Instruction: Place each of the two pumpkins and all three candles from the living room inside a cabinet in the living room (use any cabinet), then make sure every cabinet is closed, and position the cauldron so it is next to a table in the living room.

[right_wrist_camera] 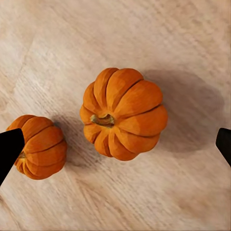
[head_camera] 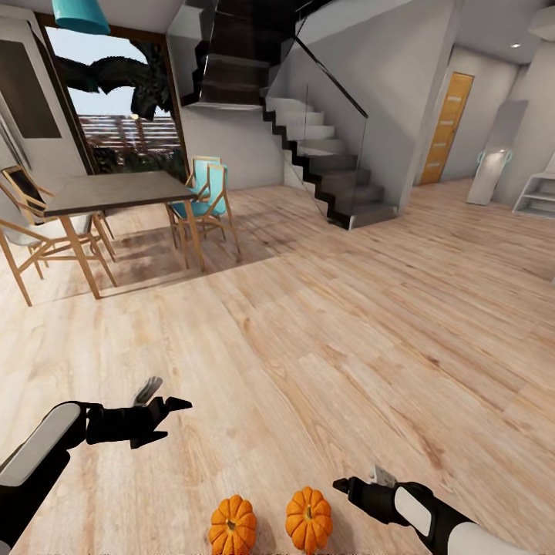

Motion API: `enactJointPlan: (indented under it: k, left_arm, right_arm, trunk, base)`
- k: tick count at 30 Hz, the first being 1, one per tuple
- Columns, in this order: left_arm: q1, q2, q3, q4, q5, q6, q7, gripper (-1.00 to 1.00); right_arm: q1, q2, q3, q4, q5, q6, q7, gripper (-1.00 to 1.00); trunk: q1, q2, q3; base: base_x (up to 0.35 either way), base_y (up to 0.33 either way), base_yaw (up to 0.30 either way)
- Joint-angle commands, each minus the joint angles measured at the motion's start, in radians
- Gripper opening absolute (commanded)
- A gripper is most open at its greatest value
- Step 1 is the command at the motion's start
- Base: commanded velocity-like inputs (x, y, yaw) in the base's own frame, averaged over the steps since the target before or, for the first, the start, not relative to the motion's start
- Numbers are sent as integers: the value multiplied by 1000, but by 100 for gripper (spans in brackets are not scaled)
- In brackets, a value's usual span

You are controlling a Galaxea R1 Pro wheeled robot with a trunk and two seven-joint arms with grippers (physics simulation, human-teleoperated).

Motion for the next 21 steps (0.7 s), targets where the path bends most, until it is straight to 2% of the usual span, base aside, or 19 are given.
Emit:
enactJointPlan:
  k: [1,3,9,13,21]
  left_arm:
    - [-1,1,-1,-1,11,0,10,100]
    - [-1,0,-1,-1,11,0,10,100]
    - [28,34,-2,-34,44,1,-13,100]
    - [10,37,-2,-11,67,0,-22,100]
    - [6,67,-13,4,109,0,-23,100]
  right_arm:
    - [-1,0,3,-1,-3,2,2,100]
    - [0,1,2,-1,-3,-4,2,100]
    - [-35,3,-7,-11,-38,-37,36,100]
    - [-58,-1,-18,-33,-18,-45,24,100]
    - [-77,-2,-26,-79,-10,-45,22,100]
  trunk:
    - [4,-8,-4]
    - [11,-22,-10]
    - [11,-21,-10]
    - [11,-21,-10]
    - [19,-35,-17]
  base:
    - [0,0,0]
    - [0,0,0]
    - [0,0,0]
    - [0,0,0]
    - [0,0,0]
